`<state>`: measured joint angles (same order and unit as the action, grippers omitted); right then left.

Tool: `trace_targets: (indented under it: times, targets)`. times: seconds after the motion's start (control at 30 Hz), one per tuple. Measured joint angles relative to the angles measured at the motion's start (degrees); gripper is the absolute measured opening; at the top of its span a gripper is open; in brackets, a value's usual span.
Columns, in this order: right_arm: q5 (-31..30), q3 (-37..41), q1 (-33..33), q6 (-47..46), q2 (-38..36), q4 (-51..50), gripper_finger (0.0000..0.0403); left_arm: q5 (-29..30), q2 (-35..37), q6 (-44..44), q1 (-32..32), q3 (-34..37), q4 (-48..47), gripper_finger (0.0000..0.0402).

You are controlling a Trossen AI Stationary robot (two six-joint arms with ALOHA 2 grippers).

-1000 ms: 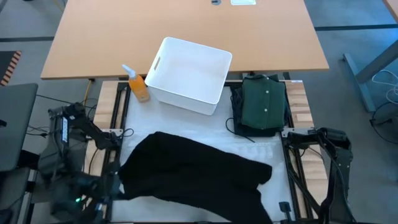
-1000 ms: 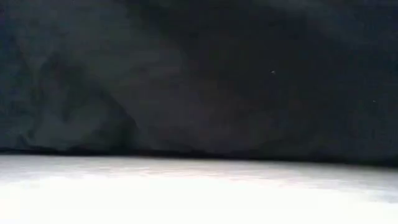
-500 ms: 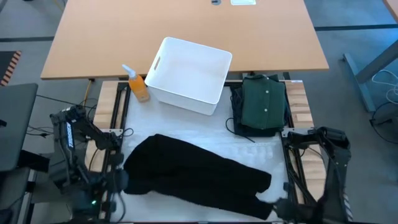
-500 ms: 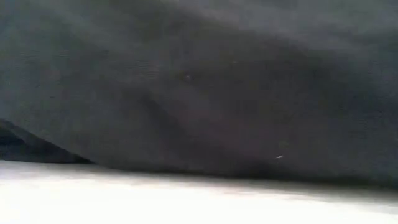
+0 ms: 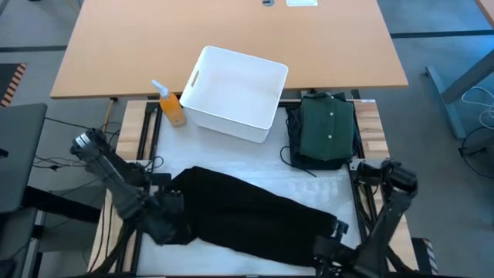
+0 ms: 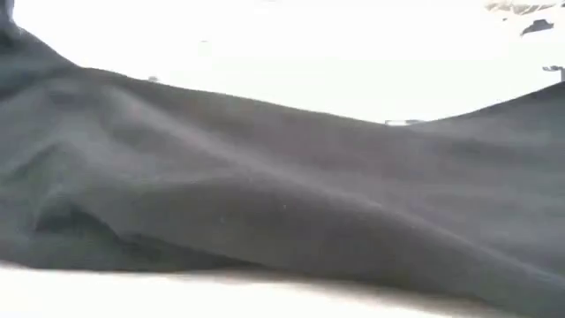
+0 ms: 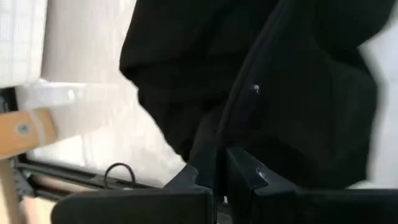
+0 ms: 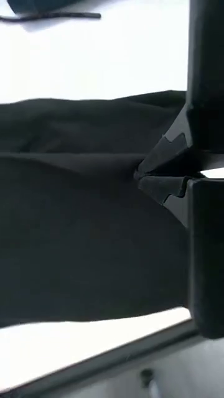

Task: Fold laundry
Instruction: Fold the black shirt

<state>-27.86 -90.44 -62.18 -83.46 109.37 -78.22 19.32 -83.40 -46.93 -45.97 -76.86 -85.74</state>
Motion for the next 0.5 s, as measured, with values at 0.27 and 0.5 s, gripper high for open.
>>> trace_targets:
  times: [0.27,0.5]
  targets:
    - [6.77,0.01,6.03,8.85,7.87,1.33,0.0024,-1.22,0.00,9.21,6.72,12.39,13.80,0.0000]
    - [13.75,1.89,6.07,11.61,11.49,-3.09,0.0024,-3.00,-0.02,14.44,10.15,18.51,21.43,0.0000]
